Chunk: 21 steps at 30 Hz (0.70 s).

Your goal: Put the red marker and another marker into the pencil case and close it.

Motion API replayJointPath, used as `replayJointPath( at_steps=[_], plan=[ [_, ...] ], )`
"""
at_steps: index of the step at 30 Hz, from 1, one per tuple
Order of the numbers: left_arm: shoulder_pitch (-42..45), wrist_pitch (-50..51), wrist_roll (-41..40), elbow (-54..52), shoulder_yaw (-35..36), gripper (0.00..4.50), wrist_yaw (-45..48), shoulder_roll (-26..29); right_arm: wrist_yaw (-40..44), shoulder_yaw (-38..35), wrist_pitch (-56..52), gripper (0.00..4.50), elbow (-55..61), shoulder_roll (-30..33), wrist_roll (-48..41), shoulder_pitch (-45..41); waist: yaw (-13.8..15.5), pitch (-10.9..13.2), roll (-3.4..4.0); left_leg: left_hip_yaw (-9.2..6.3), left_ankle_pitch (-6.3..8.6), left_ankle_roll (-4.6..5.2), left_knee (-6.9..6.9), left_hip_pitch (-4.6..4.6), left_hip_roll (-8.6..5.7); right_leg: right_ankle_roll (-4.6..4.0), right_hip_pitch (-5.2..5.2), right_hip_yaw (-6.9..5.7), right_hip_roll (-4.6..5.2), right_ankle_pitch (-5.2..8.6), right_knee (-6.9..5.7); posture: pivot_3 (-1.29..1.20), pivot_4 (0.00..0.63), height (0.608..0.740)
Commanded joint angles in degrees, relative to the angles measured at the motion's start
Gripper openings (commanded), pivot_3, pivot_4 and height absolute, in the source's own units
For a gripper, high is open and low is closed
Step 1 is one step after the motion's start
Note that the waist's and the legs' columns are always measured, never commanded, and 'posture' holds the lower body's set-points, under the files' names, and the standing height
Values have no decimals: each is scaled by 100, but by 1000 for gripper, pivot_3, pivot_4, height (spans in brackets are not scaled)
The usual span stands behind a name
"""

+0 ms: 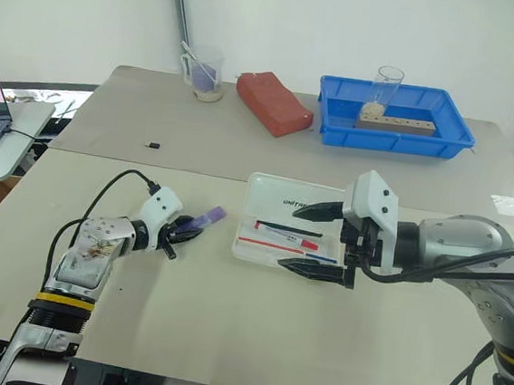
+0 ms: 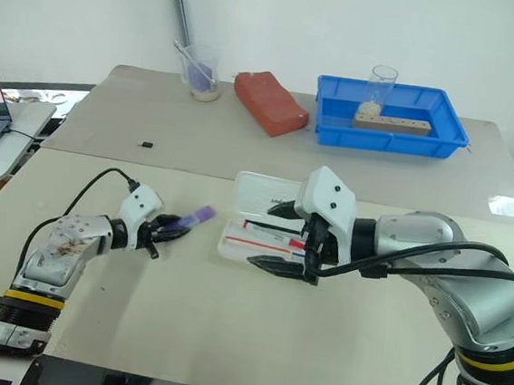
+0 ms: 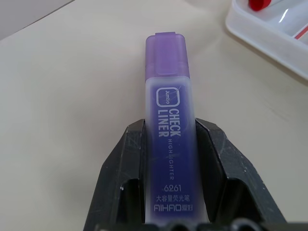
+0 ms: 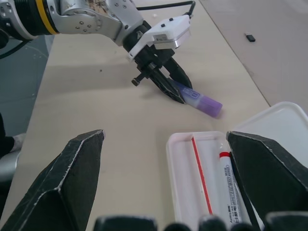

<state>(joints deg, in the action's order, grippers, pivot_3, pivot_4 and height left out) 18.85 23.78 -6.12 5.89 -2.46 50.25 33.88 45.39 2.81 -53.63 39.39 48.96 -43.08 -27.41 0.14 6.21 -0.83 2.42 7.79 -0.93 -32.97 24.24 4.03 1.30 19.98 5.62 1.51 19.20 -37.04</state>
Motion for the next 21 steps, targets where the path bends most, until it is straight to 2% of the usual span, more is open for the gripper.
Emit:
replayJointPath(
  at_steps=[1, 5, 10, 16, 21],
  plan=[
    [455, -217, -122, -178, 85, 946, 203, 207, -130, -422, -77, 4500, 158, 176, -70, 223, 22, 2, -4, 0, 0, 0, 0, 1, 0, 0, 0, -2, 0, 0, 0, 0, 150, 740],
    [1025, -10, -631, -842, -102, 946, 1208, 536, -224, -898, -95, 4500, 243, 457, -8, 830, 58, 3, -9, 1, -1, -1, -3, 10, -3, 0, 2, -3, 2, 0, 2, 0, 150, 740],
    [1474, -258, -670, -1190, -730, 946, 2079, 695, -308, -1289, -92, 4500, 474, 616, -66, 1498, 14, -14, 22, 7, 0, -1, 0, 2, -5, 1, -4, 5, 2, 0, 8, 0, 150, 740],
    [1858, -1139, -42, -711, -1782, 946, 2306, 119, -442, -1325, -23, 4500, 520, 601, -10, 1757, -19, -13, 21, -3, -1, 0, -8, 6, -5, 1, -4, 7, -8, 2, 6, 0, 150, 740],
    [1999, -1631, 245, 34, -2071, 946, 2184, -335, -760, -1392, -152, 4500, 729, 477, -137, 1888, -35, -10, 17, -5, -1, 1, -8, 8, -6, 1, -3, 9, -9, 2, 8, 0, 150, 740]
  ],
)
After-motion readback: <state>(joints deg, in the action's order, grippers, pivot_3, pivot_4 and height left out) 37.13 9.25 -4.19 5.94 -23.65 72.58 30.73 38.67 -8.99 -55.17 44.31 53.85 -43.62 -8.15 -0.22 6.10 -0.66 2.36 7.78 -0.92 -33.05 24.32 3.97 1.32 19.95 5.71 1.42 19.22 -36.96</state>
